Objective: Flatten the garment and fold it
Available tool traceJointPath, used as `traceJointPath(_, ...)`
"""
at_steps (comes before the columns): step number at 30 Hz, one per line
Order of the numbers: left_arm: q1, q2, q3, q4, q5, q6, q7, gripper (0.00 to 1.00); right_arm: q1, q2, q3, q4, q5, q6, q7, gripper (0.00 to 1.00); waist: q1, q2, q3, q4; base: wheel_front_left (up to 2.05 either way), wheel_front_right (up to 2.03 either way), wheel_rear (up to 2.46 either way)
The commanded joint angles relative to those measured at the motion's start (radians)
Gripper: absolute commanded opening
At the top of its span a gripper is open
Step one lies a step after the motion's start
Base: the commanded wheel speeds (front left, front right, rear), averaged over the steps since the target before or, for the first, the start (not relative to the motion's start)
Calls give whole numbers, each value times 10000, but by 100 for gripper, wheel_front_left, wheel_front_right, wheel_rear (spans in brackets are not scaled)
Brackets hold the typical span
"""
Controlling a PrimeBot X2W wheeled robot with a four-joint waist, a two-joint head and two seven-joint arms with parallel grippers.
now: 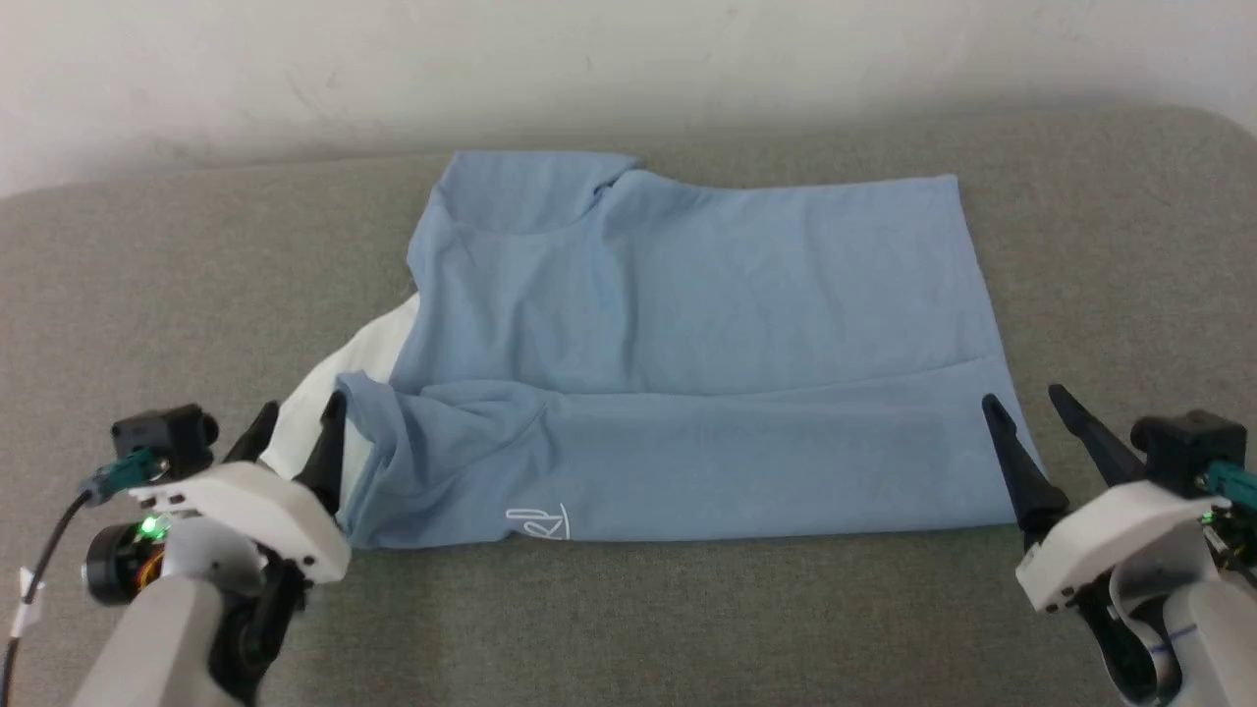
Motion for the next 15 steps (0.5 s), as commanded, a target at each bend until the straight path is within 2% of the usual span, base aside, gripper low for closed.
traceJointPath(1,290,216,59,-324,-80,105,255,100,303,103,-160,-364,-128,-19,-43,100,1,0,-385,-17,0,0,0)
traceJointPath(9,1297,1364,-365,-2292,-500,433,3350,100,1682,772,-1066,-2751,-785,-19,669,100,1,0,-470,-249,0,0,0)
traceJointPath(15,1210,1621,-775,-2087,-444,680,4569,100,1878,1117,-1127,-3637,-975,-19,1128,100,1,0,-125,-538,0,0,0)
